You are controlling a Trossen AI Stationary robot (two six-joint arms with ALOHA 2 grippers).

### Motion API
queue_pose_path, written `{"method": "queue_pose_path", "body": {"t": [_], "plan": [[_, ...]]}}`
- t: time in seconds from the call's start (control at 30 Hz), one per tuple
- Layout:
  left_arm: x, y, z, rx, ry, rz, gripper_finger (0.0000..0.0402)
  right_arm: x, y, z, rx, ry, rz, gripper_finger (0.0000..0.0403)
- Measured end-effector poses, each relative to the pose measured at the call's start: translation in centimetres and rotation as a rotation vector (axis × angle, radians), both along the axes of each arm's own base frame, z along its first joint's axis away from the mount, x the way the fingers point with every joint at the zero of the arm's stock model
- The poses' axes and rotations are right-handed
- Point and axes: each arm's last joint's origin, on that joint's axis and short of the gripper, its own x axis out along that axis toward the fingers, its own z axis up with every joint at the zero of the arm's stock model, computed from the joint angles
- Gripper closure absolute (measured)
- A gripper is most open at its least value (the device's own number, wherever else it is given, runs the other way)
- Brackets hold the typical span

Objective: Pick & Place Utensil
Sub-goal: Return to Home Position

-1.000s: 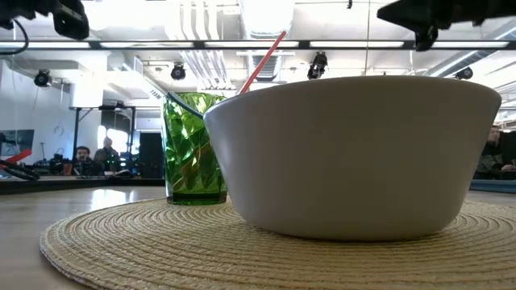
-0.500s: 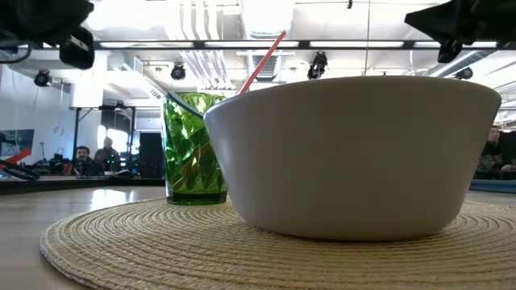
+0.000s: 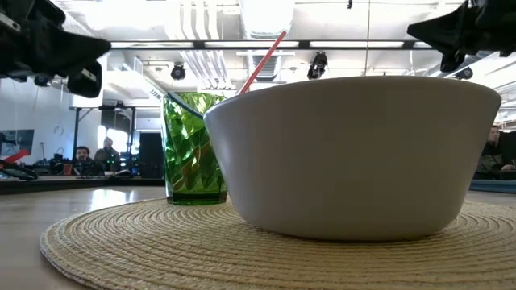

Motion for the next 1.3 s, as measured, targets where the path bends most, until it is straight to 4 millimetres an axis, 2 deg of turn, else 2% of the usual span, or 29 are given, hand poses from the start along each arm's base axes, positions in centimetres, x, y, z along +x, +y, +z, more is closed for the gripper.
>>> {"method": "queue_pose_path", "body": {"t": [0.5,1.3], "plan": [[0.1,0.3,-0.1,0.036,0.005,0.014,0.0402,1.0,0.1,-3.7,0.091,0.028,0.018,0.0394],[0.1,0.3,-0.1,0.035,0.008,0.015,0.0402,1.0,-0.1,-3.9,0.075,0.053,-0.066,0.0394]]}}
